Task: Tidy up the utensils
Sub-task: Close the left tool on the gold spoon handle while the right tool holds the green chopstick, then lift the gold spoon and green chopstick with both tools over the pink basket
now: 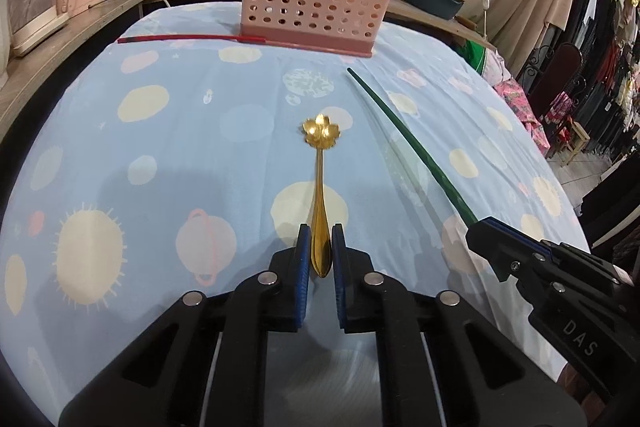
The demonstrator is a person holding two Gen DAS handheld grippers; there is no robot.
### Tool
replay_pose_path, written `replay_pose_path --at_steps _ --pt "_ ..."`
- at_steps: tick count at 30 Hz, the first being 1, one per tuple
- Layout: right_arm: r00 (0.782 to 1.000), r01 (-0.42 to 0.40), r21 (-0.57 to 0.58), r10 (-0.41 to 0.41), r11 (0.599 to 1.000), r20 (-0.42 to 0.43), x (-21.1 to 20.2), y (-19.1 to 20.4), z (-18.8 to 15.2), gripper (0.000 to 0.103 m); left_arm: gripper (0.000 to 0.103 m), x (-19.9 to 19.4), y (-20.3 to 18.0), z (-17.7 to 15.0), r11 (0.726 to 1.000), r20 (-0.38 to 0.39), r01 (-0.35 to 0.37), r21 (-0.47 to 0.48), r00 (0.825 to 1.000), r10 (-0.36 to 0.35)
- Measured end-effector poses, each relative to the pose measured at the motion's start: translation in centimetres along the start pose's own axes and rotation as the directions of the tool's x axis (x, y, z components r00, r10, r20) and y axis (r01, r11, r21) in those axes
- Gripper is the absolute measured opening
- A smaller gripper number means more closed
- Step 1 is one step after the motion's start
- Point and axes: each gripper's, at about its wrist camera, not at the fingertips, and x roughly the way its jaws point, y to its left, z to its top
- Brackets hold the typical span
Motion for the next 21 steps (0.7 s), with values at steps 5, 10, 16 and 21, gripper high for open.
replay_pose_path --at_steps 5,10,16,21 --pt "0.999 -0.008 -0.001 0.008 1.0 0.031 -1.4 0.1 0.8 0.007 0.005 -2.1 0.8 1.2 1.0 0.052 0.002 -0.023 0.999 -0.001" --pt "0.997 -0.021 -0.01 0.022 1.0 0.079 -3.1 0.5 2.2 0.007 0.002 -4.4 2.0 3.5 0.998 0.118 0.004 -0.061 0.993 0.003" --pt "0.998 -0.031 -0.033 0.033 0.999 0.056 -3.4 0.9 3.0 0.007 0.002 -5.1 3.1 5.1 0.997 0.137 0.004 -0.08 0.991 0.007" --pt "0.999 -0.042 -0.016 0.042 0.999 -0.013 -1.8 0.6 1.2 0.007 0.05 -3.1 3.7 2.8 0.993 0.059 0.028 -0.114 0.998 -0.022"
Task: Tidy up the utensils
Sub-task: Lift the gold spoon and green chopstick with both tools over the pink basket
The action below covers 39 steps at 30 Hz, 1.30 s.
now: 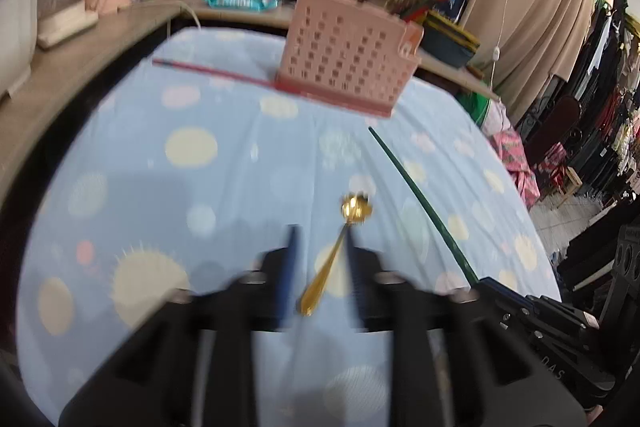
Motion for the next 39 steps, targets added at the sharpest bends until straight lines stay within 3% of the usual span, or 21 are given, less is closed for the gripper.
replay_pose_path --at_steps 2,5,7,12,15,26,32,39 --pt "1.0 0.004 0.004 -0.004 1.0 -0.024 0.5 -0.1 -0.8 0.007 0.055 1.1 0.2 -1.4 1.0 -0.014 -0.027 -0.001 1.0 0.027" --pt "0.999 0.012 0.005 -0.011 1.0 -0.044 0.9 -0.3 -1.6 0.007 0.053 2.8 0.3 -2.7 0.999 -0.066 -0.037 0.011 0.997 0.037" --pt "0.999 0.015 0.007 -0.015 1.0 -0.051 1.1 -0.4 -1.9 0.007 0.05 3.2 0.1 -3.2 0.999 -0.061 -0.047 0.028 0.997 0.049" --pt "0.998 0.02 0.012 -0.02 1.0 -0.058 1.3 -0.5 -2.3 0.007 0.015 3.4 -0.5 -3.7 0.997 -0.07 -0.027 0.073 0.997 0.032" --pt "0.998 0.021 0.012 -0.02 1.0 -0.063 1.4 -0.5 -2.4 0.007 0.005 3.3 -0.5 -3.8 0.997 -0.075 -0.005 0.074 0.997 0.011" --pt "1.0 0.015 0.011 -0.015 1.0 -0.023 -0.4 -0.6 -1.7 0.007 0.001 -1.0 -1.0 -1.1 0.998 0.013 0.014 0.067 1.0 -0.015" --pt "0.996 0.002 -0.003 -0.001 1.0 0.091 -3.7 -0.2 1.0 0.007 0.001 -4.1 -1.0 2.3 0.998 0.106 0.011 0.056 0.994 -0.016" --pt "0.97 -0.022 -0.027 0.028 0.999 0.24 -7.1 0.6 5.9 0.007 0.001 -6.1 -1.6 6.9 0.998 0.207 -0.003 0.067 0.978 -0.012"
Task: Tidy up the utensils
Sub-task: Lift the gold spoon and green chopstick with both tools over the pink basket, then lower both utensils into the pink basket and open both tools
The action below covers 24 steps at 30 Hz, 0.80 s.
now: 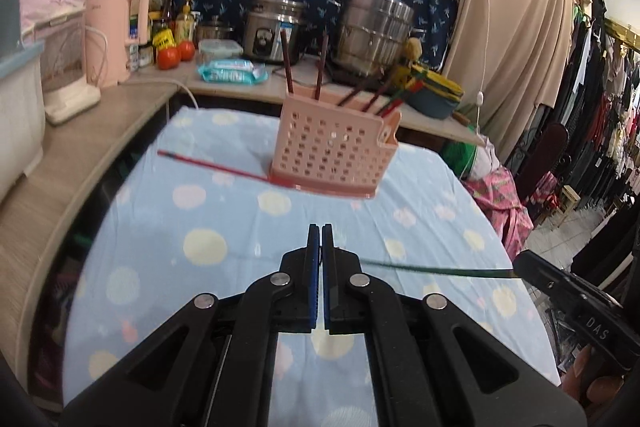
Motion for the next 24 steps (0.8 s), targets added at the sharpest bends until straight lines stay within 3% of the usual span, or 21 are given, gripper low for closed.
replay_pose_path --at_steps 14,24 --pt "0.975 -0.053 0.026 0.046 0.998 0.216 0.2 -0.6 12.1 0.007 0.001 1.1 -1.0 11.5 0.998 0.132 -0.025 0.056 0.991 0.018" --pt "0.915 -0.056 0.049 0.032 0.997 0.401 0.8 -0.2 22.1 0.007 0.001 5.3 -1.7 18.0 0.992 0.14 -0.079 0.099 0.988 0.064"
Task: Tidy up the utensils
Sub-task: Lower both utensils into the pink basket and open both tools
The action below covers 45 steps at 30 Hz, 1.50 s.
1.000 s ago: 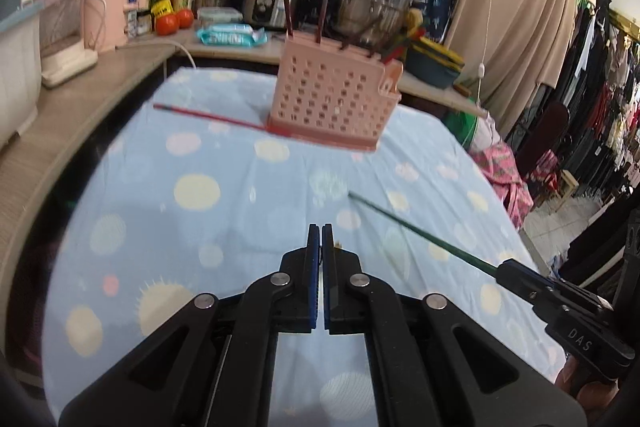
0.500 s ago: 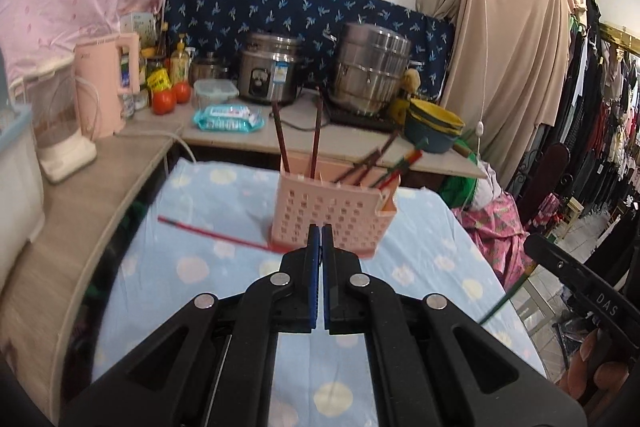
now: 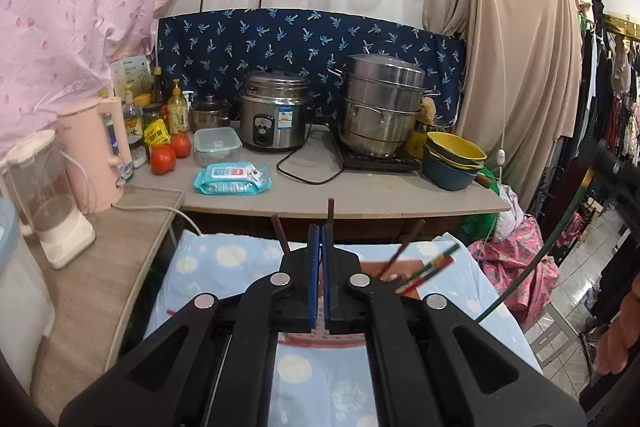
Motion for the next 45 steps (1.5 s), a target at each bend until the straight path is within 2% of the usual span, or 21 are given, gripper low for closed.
replay_pose_path --at_steps 5,8,16,22,29,31,36,45 --pt "0.997 0.029 0.016 -0.031 0.999 0.071 3.0 0.1 2.5 0.007 0.001 3.1 -0.1 0.8 0.999 -0.038 -0.023 0.023 0.999 0.024" --pt "0.996 0.044 0.027 -0.046 0.999 0.076 5.0 -0.1 2.6 0.007 0.001 4.8 -0.1 0.3 0.999 -0.075 -0.033 0.031 0.997 0.035" --pt "0.998 0.067 -0.011 -0.067 0.998 -0.009 10.0 0.1 0.2 0.007 0.001 7.6 0.5 -1.2 0.999 -0.127 -0.035 0.019 0.991 0.037" --pt "0.993 0.071 -0.029 -0.074 0.997 -0.089 12.1 -0.4 -2.2 0.007 0.001 8.5 0.7 -1.9 0.999 -0.142 -0.031 0.013 0.989 0.032" --pt "0.984 0.069 -0.068 -0.079 0.995 -0.162 13.0 -0.2 -3.8 0.007 0.002 8.9 0.7 -2.2 1.0 -0.142 -0.018 0.003 0.99 0.018" --pt "0.984 0.074 -0.07 -0.085 0.995 -0.159 12.7 -0.3 -4.0 0.011 0.004 8.7 0.8 -2.3 1.0 -0.133 -0.03 0.005 0.991 0.03" --pt "0.983 0.077 -0.067 -0.087 0.995 -0.161 12.0 -0.4 -4.0 0.017 0.018 8.1 1.9 -2.3 0.998 -0.125 -0.042 -0.039 0.991 0.037" --pt "0.981 0.069 -0.096 -0.085 0.993 -0.175 9.9 -0.4 -5.2 0.018 0.019 6.6 4.4 -3.5 0.995 -0.121 -0.075 -0.066 0.99 0.067"
